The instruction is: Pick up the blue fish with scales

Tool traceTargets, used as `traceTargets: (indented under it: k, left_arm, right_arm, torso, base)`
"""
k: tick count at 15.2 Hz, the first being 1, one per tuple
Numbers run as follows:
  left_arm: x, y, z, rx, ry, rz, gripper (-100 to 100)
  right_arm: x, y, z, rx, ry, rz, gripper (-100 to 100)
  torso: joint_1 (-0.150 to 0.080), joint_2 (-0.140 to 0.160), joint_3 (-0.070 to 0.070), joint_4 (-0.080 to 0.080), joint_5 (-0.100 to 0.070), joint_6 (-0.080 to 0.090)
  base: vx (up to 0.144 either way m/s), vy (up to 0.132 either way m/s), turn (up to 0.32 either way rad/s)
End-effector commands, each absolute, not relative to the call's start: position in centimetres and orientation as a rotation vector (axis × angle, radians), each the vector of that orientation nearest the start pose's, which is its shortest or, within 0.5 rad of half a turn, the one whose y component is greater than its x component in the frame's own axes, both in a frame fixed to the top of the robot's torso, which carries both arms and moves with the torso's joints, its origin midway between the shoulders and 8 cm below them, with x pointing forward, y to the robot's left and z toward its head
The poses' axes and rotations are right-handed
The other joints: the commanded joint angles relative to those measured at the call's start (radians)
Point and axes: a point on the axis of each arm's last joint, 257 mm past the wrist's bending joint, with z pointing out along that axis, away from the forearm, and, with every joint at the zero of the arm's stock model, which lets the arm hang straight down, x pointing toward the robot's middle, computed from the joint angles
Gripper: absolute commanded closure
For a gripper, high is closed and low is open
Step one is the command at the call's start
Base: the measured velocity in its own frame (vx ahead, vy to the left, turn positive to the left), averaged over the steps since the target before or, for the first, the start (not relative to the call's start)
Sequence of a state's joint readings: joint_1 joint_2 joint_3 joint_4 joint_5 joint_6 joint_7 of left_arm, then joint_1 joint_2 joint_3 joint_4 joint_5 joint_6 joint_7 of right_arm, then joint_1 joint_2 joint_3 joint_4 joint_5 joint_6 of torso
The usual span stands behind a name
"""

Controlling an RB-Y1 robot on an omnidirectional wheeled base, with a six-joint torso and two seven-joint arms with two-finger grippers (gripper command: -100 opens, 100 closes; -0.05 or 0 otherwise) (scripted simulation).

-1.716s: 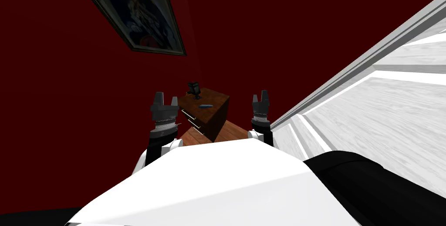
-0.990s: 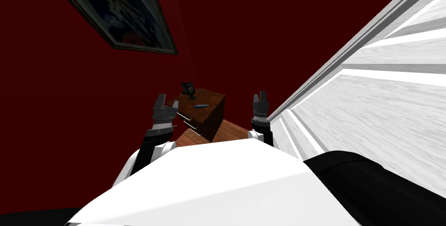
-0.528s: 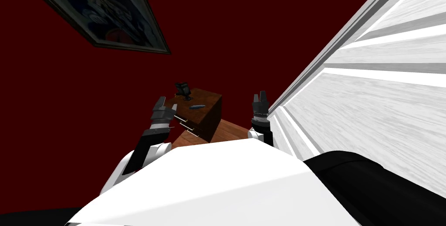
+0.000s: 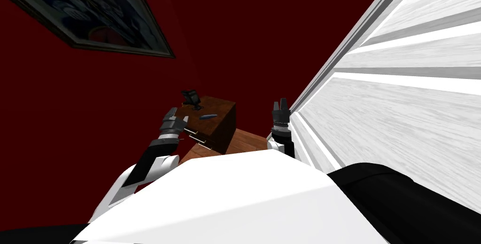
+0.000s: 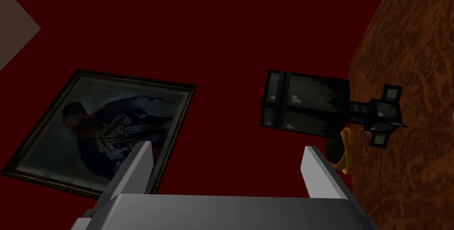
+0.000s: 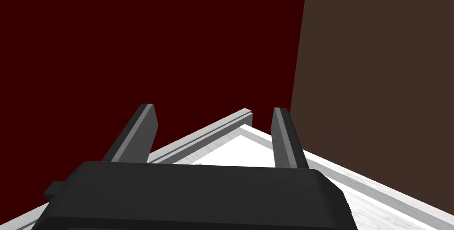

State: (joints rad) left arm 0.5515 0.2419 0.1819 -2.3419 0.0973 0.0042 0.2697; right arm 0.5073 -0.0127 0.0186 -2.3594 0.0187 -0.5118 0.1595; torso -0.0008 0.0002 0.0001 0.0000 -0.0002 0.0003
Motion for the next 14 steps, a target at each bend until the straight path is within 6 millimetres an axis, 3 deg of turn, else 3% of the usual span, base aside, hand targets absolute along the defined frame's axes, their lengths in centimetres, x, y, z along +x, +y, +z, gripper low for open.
traceTargets:
  k: [1,2,7,8,11,12,14]
  left_arm:
    - [38.0,36.2,-6.4,-1.098,0.941,-1.210,-100]
    - [38.0,37.5,-7.0,-1.141,0.945,-1.195,-100]
    - [38.0,39.2,-9.1,-1.235,0.970,-1.150,-100]
    - [37.8,40.5,-9.7,-1.277,0.967,-1.136,-100]
    - [37.8,40.7,-10.5,-1.306,0.981,-1.117,-100]
    - [37.5,42.0,-11.2,-1.355,0.977,-1.100,-100]
    - [37.5,42.2,-11.9,-1.380,0.988,-1.084,-100]
  right_arm:
    - [32.6,-26.6,5.9,0.514,0.607,1.176,0]
    - [32.6,-26.6,5.9,0.514,0.607,1.176,0]
    - [32.6,-26.6,5.9,0.514,0.607,1.176,0]
    - [32.6,-26.6,5.9,0.514,0.607,1.176,0]
    - [32.6,-26.6,5.9,0.514,0.607,1.176,0]
    - [32.6,-26.6,5.9,0.514,0.607,1.176,0]
    - [32.6,-26.6,5.9,0.514,0.607,1.176,0]
  torso:
    - [0.000,0.000,0.000,0.000,0.000,0.000]
    - [0.000,0.000,0.000,0.000,0.000,0.000]
    - [0.000,-0.001,0.000,0.000,0.000,0.000]
    - [0.001,0.000,0.000,0.000,0.000,0.000]
    - [0.001,-0.001,0.000,0.000,0.000,0.000]
    - [0.001,-0.001,0.000,0.000,0.000,-0.001]
    - [0.001,-0.001,-0.001,0.000,0.000,0.000]
  base:
    - [0.002,-0.013,-0.039]
    - [0.004,-0.018,-0.146]
    - [0.008,-0.011,-0.115]
    - [0.012,-0.010,-0.164]
    - [0.011,-0.003,-0.070]
    - [0.015,-0.006,-0.126]
    - [0.018,-0.003,-0.121]
